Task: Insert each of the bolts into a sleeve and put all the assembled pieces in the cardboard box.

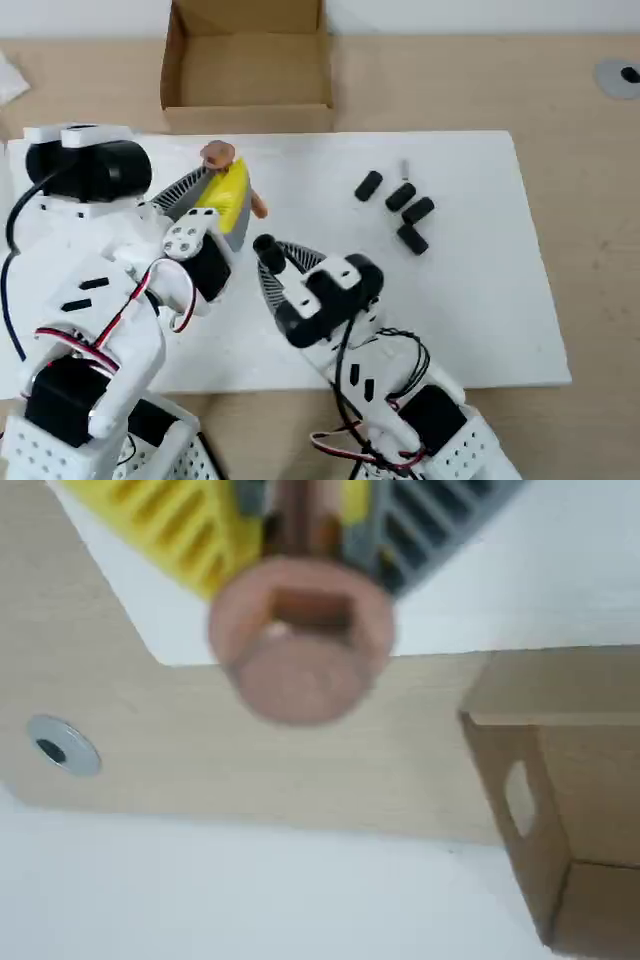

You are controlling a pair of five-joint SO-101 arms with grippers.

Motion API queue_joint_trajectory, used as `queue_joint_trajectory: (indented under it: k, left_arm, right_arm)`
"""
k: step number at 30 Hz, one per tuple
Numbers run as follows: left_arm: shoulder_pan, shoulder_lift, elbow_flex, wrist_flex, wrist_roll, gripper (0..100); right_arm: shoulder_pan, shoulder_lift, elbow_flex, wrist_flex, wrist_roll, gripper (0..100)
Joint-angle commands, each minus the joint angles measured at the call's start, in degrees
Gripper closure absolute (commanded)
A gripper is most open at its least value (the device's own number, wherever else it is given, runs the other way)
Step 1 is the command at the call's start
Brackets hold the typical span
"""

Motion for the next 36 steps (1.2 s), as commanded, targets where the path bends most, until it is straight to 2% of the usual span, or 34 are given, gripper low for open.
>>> queue_joint_trajectory:
  k: [1,4,10,18,25,36]
  left_arm:
    - [-0.62,-0.57,-1.14,0.35,0.26,99]
    - [1.14,-0.48,-0.7,1.76,0.09,99]
    - [3.52,-0.04,-0.53,2.29,-5.1,99]
    - [3.34,-0.04,1.23,2.55,-5.63,99]
    - [3.43,-0.22,5.63,-0.7,-7.82,99]
    - [3.69,-0.31,5.71,0.44,-7.65,99]
  right_arm:
    - [2.42,-8.84,-0.04,-3.87,-1.41,98.9]
    - [2.33,-8.84,-0.4,-4.13,-1.41,98.9]
    - [2.24,-8.84,-0.48,-4.13,-1.49,98.9]
    - [2.24,-8.84,-0.57,-4.13,-1.49,98.9]
    - [2.24,-8.84,-1.45,-4.92,-1.58,98.9]
    - [2.33,-8.84,-1.36,-4.75,-1.58,98.9]
